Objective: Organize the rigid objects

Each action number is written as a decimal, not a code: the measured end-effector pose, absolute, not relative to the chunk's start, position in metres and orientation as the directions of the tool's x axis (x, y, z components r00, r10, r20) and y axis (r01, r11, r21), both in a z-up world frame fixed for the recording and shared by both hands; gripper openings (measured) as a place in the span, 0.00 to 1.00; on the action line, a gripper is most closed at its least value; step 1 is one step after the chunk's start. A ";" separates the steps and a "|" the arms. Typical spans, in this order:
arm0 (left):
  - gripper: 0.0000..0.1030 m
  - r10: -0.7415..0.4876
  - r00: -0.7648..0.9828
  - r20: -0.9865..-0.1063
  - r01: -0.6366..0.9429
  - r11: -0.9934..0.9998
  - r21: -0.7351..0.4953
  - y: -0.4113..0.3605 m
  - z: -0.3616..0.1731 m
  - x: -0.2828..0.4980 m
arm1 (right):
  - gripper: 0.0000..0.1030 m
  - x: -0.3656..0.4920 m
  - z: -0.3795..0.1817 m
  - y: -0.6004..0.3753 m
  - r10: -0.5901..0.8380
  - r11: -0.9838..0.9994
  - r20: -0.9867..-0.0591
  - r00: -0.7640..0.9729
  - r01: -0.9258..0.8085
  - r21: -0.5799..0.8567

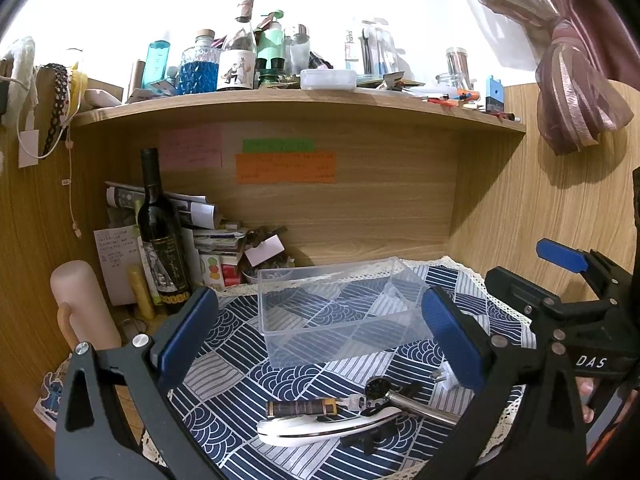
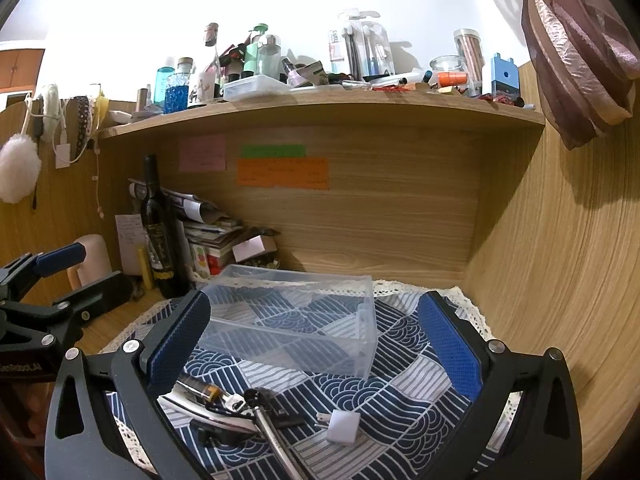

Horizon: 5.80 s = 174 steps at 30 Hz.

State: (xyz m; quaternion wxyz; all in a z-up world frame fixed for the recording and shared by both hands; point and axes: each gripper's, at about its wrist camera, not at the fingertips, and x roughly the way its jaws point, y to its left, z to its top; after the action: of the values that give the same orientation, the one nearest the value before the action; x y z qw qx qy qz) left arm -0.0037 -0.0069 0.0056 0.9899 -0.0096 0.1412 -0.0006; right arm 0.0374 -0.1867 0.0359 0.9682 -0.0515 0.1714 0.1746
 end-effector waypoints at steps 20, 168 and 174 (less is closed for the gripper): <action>1.00 -0.016 0.958 -0.287 0.009 1.000 -0.025 -0.008 0.003 -0.002 | 1.00 0.036 0.037 -0.185 0.330 0.929 -0.349 0.877 -0.367 -0.042; 0.71 -0.056 0.699 -0.713 -0.028 0.994 -0.105 0.020 -0.073 0.211 | 0.42 0.211 -0.050 -0.158 0.326 0.891 -0.711 0.623 -0.453 0.011; 0.93 -0.038 0.757 -0.652 -0.036 0.994 -0.099 0.029 -0.042 0.180 | 0.42 0.188 -0.021 -0.167 0.351 0.891 -0.646 0.678 -0.454 0.008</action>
State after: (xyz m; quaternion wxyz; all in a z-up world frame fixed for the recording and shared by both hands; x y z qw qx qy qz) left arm 0.1795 0.0294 -0.0415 0.9358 -0.0529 0.3486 -0.0006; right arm 0.1882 -0.1671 -0.0210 0.9128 -0.0764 0.3351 0.2205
